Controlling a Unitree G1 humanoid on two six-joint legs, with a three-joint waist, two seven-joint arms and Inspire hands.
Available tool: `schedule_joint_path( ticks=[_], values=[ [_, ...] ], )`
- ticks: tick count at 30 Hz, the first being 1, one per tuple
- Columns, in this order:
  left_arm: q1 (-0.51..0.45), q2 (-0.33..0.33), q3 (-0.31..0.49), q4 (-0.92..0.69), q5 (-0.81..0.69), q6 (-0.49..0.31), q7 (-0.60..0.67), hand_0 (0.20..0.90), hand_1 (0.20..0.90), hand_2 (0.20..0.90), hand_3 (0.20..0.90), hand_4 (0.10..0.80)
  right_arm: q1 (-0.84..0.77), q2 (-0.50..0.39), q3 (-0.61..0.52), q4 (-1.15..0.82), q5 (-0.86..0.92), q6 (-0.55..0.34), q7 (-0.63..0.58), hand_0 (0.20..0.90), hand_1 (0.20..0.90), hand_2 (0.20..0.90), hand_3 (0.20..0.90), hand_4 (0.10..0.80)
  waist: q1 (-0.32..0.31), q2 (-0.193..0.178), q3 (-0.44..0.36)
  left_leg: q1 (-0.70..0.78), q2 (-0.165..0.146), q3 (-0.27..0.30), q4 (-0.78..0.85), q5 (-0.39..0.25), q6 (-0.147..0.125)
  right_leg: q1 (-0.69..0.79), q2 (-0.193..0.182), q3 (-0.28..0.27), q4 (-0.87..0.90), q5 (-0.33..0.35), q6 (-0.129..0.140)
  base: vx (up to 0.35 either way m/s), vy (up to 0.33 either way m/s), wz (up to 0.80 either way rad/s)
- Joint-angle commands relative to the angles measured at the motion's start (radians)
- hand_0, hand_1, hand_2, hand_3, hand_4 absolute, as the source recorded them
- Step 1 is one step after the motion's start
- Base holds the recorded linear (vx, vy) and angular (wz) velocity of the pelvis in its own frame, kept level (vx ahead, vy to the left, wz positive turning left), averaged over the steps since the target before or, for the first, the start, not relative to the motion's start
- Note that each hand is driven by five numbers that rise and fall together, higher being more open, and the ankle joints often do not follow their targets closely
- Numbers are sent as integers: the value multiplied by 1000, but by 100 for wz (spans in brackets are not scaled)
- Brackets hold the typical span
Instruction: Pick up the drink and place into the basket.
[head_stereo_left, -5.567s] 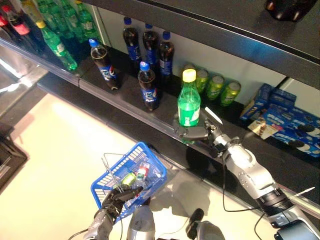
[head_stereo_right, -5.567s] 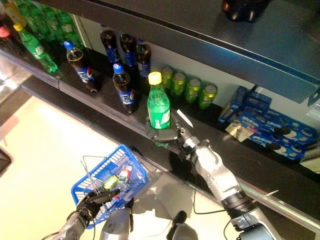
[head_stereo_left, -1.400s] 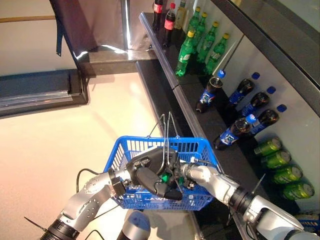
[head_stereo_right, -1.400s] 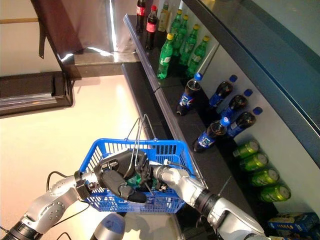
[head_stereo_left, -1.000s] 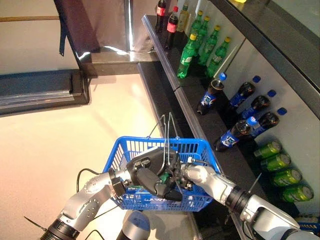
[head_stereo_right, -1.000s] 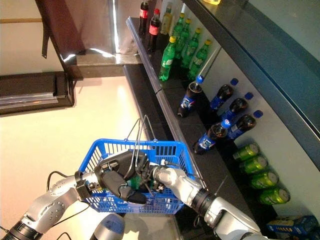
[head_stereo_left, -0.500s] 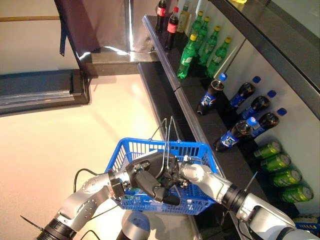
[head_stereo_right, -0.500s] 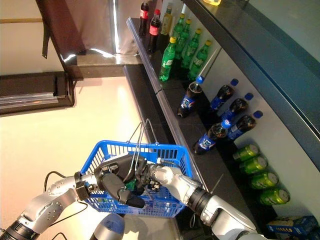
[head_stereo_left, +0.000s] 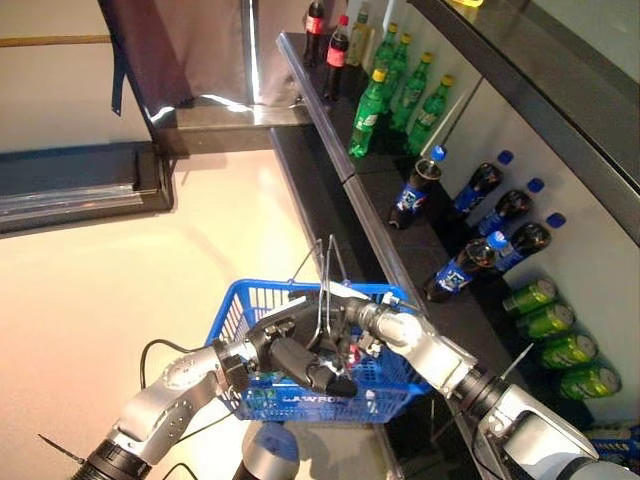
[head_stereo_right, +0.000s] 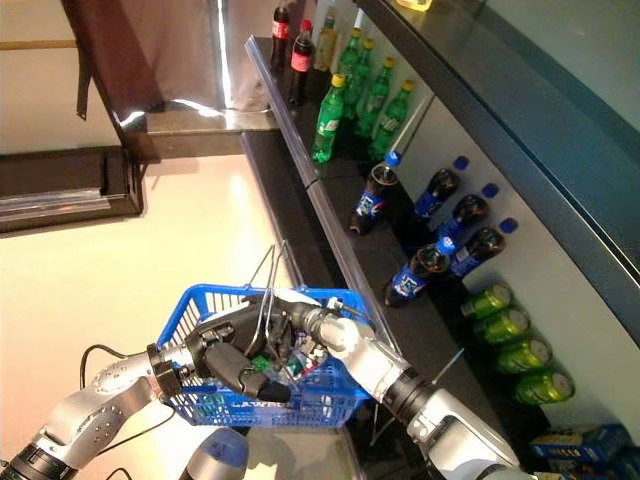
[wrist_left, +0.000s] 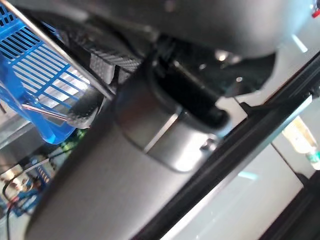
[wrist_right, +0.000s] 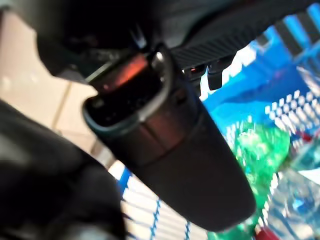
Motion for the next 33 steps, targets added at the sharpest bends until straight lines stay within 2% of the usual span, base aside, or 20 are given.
schedule_joint_path(
  ticks=[1,5,11,16,23,33],
  values=[
    [-168,-222,117,-288,-114,-392,-61,300,300,300,200,100,4,-46,-18,-57,44,-23,-103,900,900,900,900,800,-23,75,-238,71,-4,-11,-4,-125,17,-96,4,55,52,97,-12,-18,8,-10],
    [-158,-225,153,-257,-69,-415,11,300,300,300,200,100,71,-39,-108,-101,102,-45,-213,900,900,900,900,800,-55,92,-236,77,0,14,-4,-128,21,-103,2,74,53,106,-7,-39,8,-8],
    [-139,-235,186,-228,-21,-438,122,300,300,300,200,100,163,-27,-180,-173,110,-116,-292,900,900,900,900,800,-91,116,-237,78,3,45,-4,-132,26,-116,-2,98,54,113,-1,-46,11,-20],
    [-112,-247,217,-206,1,-460,172,300,300,300,200,100,229,-33,-219,-228,96,-166,-304,900,900,900,900,800,-116,128,-238,78,7,73,-4,-134,26,-125,-2,111,49,115,2,-47,8,-17],
    [-64,-267,257,-127,83,-499,339,300,300,300,200,100,328,-34,-271,-276,113,-251,-384,900,900,900,900,800,-169,143,-237,88,24,137,-3,-139,22,-138,5,123,43,111,3,-51,-20,-10],
    [-20,-299,306,6,127,-522,480,300,300,300,200,100,405,-43,-319,-272,142,-285,-361,900,900,900,900,800,-227,144,-237,102,41,196,4,-145,12,-139,27,142,22,96,-10,-39,-48,-16]
  ],
)
